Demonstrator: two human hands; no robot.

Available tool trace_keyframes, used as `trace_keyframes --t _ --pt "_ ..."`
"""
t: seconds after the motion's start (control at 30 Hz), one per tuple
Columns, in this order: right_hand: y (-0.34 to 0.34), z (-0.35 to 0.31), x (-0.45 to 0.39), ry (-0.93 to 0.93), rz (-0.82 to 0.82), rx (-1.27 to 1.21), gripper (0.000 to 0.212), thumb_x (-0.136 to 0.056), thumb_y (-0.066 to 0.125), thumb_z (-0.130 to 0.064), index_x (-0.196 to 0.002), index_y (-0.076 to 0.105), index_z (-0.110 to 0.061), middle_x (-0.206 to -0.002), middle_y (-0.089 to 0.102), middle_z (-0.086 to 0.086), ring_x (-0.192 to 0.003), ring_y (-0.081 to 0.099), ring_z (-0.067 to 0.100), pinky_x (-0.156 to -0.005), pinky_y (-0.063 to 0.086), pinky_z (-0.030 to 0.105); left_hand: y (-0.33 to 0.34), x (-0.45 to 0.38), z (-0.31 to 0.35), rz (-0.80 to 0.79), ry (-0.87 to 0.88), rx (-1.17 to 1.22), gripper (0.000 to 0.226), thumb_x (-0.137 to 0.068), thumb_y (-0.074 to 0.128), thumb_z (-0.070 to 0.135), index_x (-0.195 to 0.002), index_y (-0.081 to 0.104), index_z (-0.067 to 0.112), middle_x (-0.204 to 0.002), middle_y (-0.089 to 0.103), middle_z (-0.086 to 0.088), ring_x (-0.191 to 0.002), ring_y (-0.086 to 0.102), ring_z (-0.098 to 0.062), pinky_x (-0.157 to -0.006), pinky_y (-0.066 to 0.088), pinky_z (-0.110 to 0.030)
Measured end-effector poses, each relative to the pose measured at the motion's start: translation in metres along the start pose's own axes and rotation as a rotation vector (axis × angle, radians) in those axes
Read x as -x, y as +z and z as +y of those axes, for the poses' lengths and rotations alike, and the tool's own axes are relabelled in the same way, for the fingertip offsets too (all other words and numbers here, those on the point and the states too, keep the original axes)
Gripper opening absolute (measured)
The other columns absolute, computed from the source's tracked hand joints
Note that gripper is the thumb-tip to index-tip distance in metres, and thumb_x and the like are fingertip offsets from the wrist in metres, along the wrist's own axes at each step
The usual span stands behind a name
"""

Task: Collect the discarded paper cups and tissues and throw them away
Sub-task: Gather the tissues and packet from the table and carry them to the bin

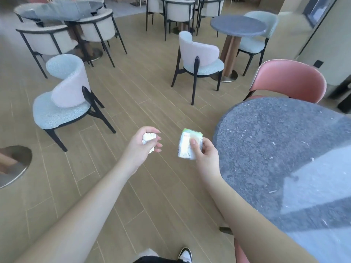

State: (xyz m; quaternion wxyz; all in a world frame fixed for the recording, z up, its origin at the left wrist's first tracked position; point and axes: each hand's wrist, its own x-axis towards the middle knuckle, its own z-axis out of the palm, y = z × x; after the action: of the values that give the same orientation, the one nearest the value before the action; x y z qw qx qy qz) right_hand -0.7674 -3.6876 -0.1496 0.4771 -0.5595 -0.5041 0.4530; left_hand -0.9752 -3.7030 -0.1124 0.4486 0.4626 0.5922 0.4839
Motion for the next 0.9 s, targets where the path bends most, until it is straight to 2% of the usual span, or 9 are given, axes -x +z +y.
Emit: trace_keyframes --t 0.13,0.3,0.5,0.67,0.8,0.9 --pt "0.017 -0.001 -0.051 0.016 0.020 0.017 0.016 -0.095 0.062 -0.042 -0.089 0.064 -0.026 -0.063 0.056 -0.025 -0.060 0.049 -0.004 -0.062 0.038 0.018 -0.003 -0.055 0.002 -0.017 0.002 0.010 0.031 -0.096 0.052 -0.002 -0.104 0.066 0.025 -0.101 0.067 -0.004 -0.080 0.072 -0.012 -0.071 0.058 -0.023" --pt "0.055 0.004 -0.120 0.015 0.058 0.019 0.017 -0.094 0.062 -0.043 -0.089 0.065 -0.026 -0.067 0.058 -0.020 -0.064 0.051 0.001 -0.067 0.042 0.026 -0.015 -0.138 -0.003 -0.090 0.017 0.004 0.029 -0.097 0.050 -0.003 -0.107 0.063 0.021 -0.103 0.065 -0.006 -0.075 0.070 -0.008 -0.066 0.052 -0.013" --pt "0.099 -0.021 -0.207 0.017 0.153 0.033 0.018 -0.093 0.063 -0.045 -0.092 0.068 -0.029 -0.071 0.063 -0.021 -0.065 0.055 -0.003 -0.061 0.043 0.012 -0.040 -0.250 0.008 -0.209 0.073 -0.019 0.030 -0.097 0.051 0.002 -0.107 0.063 0.027 -0.104 0.065 -0.001 -0.082 0.071 -0.011 -0.075 0.057 -0.023" --pt "0.107 -0.032 -0.266 0.018 0.235 0.041 0.021 -0.091 0.062 -0.051 -0.089 0.067 -0.030 -0.072 0.060 -0.018 -0.067 0.053 0.002 -0.066 0.045 0.021 -0.046 -0.328 0.019 -0.286 0.081 -0.060 0.035 -0.093 0.053 0.007 -0.104 0.064 0.039 -0.100 0.068 0.012 -0.086 0.073 -0.015 -0.086 0.057 -0.038" --pt "0.109 -0.030 -0.311 0.033 0.287 0.029 0.021 -0.091 0.062 -0.050 -0.091 0.069 -0.030 -0.074 0.062 -0.016 -0.069 0.054 0.003 -0.069 0.045 0.026 -0.031 -0.382 0.023 -0.325 0.106 -0.065 0.034 -0.092 0.052 0.014 -0.109 0.061 0.042 -0.114 0.060 0.007 -0.088 0.073 -0.014 -0.094 0.056 -0.047" --pt "0.107 -0.030 -0.349 0.032 0.311 0.037 0.020 -0.091 0.062 -0.048 -0.091 0.069 -0.029 -0.073 0.062 -0.017 -0.068 0.054 0.002 -0.068 0.044 0.024 -0.011 -0.424 0.028 -0.357 0.108 -0.063 0.033 -0.091 0.053 0.015 -0.109 0.062 0.040 -0.114 0.059 0.006 -0.088 0.073 -0.014 -0.095 0.055 -0.051"
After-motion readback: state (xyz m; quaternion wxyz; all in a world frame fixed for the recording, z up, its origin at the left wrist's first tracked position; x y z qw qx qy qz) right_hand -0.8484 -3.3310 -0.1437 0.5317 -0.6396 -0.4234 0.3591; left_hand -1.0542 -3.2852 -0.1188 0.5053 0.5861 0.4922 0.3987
